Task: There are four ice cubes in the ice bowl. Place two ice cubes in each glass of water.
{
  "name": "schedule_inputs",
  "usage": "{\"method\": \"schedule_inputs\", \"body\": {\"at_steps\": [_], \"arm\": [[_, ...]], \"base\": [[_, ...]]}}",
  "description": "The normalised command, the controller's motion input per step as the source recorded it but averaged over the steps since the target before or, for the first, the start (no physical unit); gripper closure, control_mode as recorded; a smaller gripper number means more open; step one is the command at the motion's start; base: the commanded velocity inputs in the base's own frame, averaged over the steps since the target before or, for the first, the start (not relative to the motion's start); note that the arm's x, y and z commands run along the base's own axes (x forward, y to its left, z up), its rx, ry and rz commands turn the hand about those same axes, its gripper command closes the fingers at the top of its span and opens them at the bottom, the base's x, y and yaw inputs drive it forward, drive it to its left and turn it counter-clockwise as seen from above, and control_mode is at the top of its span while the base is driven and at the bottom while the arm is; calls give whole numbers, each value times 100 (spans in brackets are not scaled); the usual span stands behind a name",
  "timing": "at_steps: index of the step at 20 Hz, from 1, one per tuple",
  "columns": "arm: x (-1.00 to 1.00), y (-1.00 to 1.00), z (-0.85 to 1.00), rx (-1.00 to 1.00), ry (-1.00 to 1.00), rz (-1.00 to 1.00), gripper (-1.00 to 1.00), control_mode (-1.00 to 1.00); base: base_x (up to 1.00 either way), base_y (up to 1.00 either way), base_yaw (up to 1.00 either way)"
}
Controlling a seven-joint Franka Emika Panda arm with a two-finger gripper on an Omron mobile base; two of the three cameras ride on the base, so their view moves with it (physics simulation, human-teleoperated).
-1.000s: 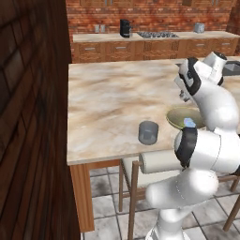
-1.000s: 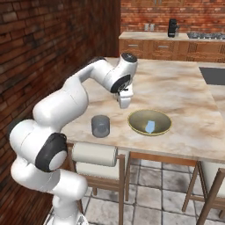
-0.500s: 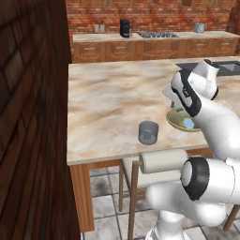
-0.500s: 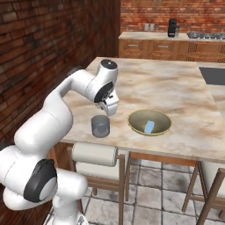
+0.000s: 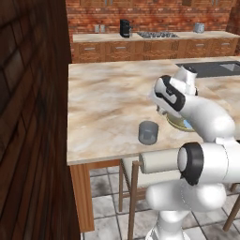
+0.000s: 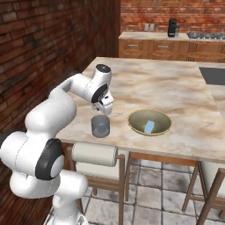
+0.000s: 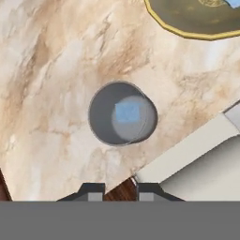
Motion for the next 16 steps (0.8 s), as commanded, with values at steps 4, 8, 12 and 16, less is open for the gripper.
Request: {"method": "schedule_inputs", "body": {"at_steps": [4,8,12,16], "arm": [[32,23,-47,-10,3,11,100,-100],[20,2,-41,-7,3,12,100,-100],[17,0,-42,-6,1,12,100,-100],[24,0,-37,-4,0,12,100,-100]], "base": [[0,0,0],[0,0,0],[0,0,0],[0,0,0]]}}
